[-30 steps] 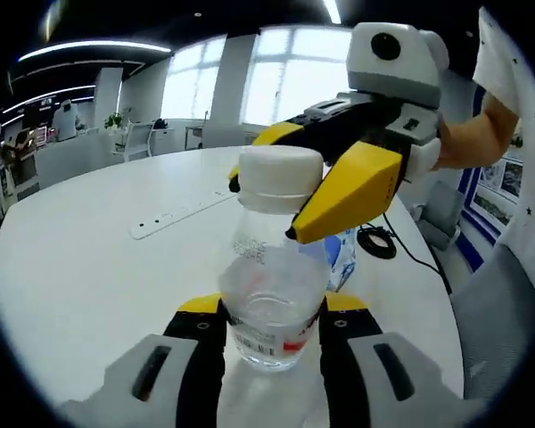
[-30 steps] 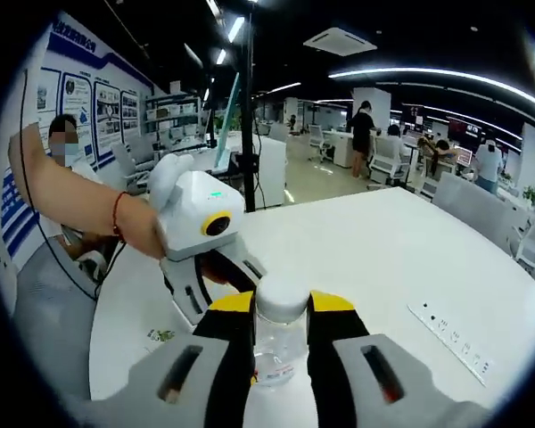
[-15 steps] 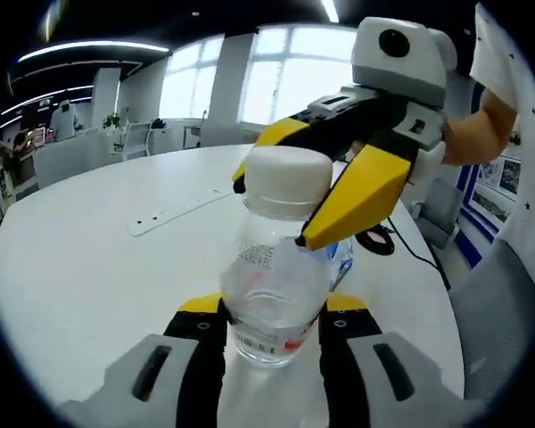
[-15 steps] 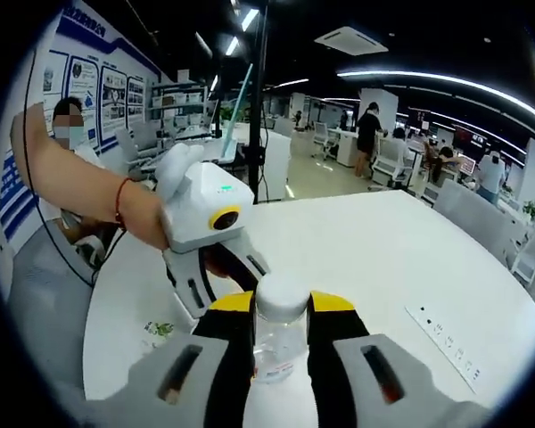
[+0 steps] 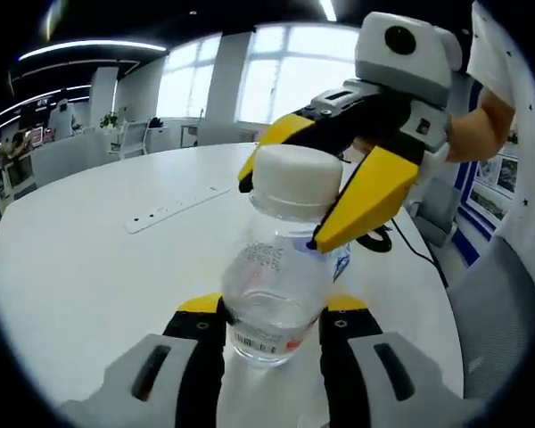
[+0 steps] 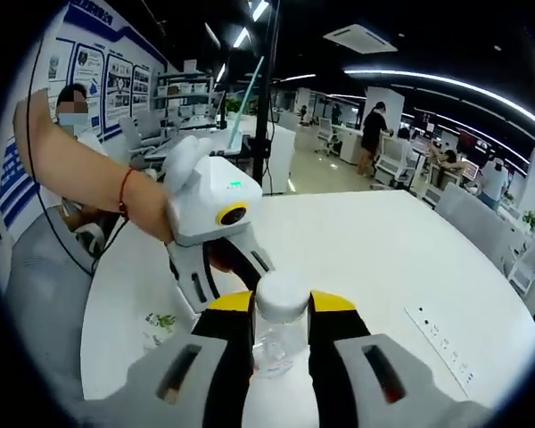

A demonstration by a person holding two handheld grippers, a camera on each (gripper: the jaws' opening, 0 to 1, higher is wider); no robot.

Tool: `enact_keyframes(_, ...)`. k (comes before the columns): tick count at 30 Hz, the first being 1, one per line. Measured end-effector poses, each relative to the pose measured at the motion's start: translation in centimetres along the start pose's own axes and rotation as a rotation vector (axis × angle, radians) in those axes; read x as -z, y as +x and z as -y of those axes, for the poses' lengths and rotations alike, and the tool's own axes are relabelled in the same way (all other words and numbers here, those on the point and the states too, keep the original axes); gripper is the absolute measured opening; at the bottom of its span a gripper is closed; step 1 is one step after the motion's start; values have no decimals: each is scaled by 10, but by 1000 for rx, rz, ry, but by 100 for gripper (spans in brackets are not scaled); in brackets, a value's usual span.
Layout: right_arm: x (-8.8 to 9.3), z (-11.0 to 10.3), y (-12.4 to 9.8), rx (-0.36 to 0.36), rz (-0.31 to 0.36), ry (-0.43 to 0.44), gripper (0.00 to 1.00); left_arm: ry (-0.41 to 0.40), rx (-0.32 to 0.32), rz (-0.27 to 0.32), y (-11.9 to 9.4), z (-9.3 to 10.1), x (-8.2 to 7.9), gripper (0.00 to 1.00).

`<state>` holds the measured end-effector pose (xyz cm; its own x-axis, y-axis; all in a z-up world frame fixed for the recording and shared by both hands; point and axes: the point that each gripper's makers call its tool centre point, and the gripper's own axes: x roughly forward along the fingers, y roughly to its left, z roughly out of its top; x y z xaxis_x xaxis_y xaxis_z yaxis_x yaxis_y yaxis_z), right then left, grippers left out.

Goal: Arrange the tabletop items into an orderly group along one side of the table until the central work area is clear of visible clutter.

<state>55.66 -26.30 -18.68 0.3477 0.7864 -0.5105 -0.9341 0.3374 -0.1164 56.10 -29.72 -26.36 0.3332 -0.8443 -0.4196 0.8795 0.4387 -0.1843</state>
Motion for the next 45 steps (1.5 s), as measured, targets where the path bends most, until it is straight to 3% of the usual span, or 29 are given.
enact_keyframes(24, 6, 1, -9, 22, -8, -7, 22, 7, 9, -17, 2, 5, -1, 42)
enact_keyframes(45, 5, 5, -12, 37, -9, 26, 28, 0, -15, -16, -2, 4, -3, 53)
